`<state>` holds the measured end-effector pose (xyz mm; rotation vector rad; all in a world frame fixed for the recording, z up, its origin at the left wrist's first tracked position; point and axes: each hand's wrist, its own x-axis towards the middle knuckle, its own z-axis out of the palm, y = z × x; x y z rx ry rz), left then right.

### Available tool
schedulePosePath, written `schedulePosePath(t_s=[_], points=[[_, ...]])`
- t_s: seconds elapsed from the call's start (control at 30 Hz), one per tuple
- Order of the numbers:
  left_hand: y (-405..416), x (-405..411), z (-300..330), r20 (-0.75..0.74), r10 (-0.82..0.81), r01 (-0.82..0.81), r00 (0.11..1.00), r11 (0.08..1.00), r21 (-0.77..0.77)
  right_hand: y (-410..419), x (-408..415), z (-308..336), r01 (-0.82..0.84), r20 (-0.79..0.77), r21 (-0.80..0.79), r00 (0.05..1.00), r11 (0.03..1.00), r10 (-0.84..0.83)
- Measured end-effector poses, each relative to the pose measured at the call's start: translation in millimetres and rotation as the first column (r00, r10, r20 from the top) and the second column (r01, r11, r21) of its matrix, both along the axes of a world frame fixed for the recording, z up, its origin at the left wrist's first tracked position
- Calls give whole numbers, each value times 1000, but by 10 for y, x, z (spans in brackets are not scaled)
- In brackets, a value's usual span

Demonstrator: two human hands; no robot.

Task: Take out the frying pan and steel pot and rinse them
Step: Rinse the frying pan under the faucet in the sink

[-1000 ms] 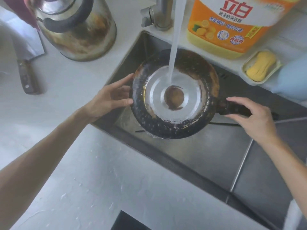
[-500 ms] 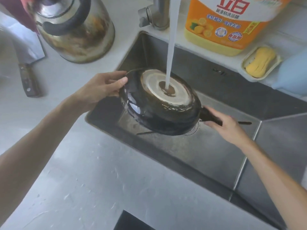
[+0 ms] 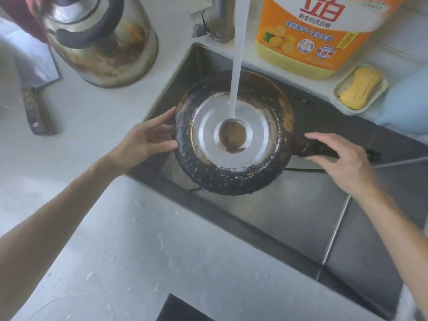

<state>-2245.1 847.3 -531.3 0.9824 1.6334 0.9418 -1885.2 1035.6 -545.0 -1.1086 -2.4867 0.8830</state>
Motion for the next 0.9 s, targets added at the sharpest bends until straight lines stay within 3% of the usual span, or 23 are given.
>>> schedulePosePath(t_s=[0.13,0.23,0.37,0.47,0.63,0.7,0.8,0.9], points=[[116,-1,122,-39,-42,44,998,997,57,-277,87,-287,126,-4,-144,992,981,-128],[222,19,133,-118,-77,82,990,996,39,-513,147,-418,108,56,-277,994,955,-96],[323,74,34,-233,-109,94,966,993,-71,-631,255,-496,42,54,-347,998,937,-25],[376,111,-41,-295,-188,134,937,972,-192,-539,329,-545,40,135,-385,991,922,13],[539,71,-432,-530,-434,193,729,872,-449,-241,314,-434,23,278,-544,948,839,155],[543,70,-600,-532,-448,149,719,846,-512,-125,234,-413,20,308,-632,924,775,228],[528,138,-785,-493,-400,101,773,844,-526,-29,120,-551,25,446,-608,838,794,315],[562,214,-915,-491,-379,70,784,840,-538,-39,110,-776,66,493,-501,841,863,222]])
